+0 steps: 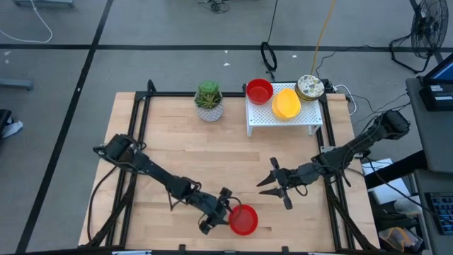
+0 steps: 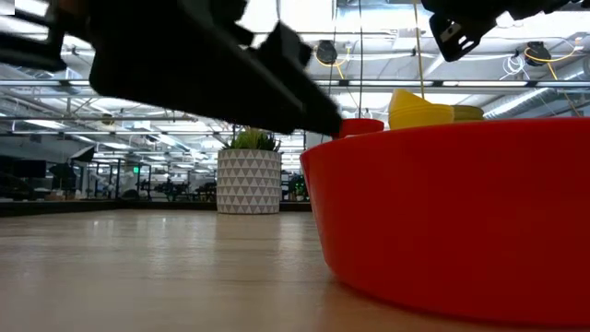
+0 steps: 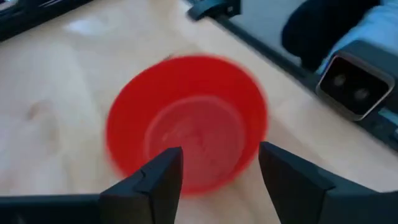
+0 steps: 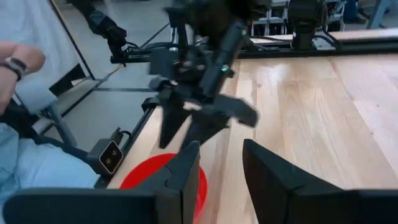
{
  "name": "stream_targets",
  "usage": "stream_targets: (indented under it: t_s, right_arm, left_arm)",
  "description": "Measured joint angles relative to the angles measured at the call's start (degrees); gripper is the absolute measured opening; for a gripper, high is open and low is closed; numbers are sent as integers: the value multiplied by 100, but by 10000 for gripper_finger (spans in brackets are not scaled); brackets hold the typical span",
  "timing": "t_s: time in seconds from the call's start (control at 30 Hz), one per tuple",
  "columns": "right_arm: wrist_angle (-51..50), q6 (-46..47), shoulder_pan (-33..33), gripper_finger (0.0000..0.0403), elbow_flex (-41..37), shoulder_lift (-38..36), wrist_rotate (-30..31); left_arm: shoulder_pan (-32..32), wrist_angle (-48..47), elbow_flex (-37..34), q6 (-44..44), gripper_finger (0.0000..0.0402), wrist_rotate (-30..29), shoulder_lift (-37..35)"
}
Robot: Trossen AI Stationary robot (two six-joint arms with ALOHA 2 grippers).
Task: Pick & Place Mini bowls
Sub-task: Stack the red bowl on top of the other red bowls on the shelf
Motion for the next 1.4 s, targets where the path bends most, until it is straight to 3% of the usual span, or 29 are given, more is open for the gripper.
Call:
stream_targets:
  t_s: [0.2,0.4,0.73,1.03,1.4]
  right_arm:
    - [0,178,0,110,0,0,-2]
    - [0,178,0,110,0,0,-2]
    - [0,121,0,110,0,0,-3]
    - [-2,112,0,110,-2,0,-4]
    - [-99,-365,-139,110,-5,0,-4]
  left_arm:
    - [-121,-1298,1128,318,191,471,535]
    - [-83,-2549,1876,364,164,522,814]
    - [117,-3212,1917,161,103,296,819]
    - [164,-3472,1932,148,12,215,793]
    - [762,-4641,1917,555,6,-155,462]
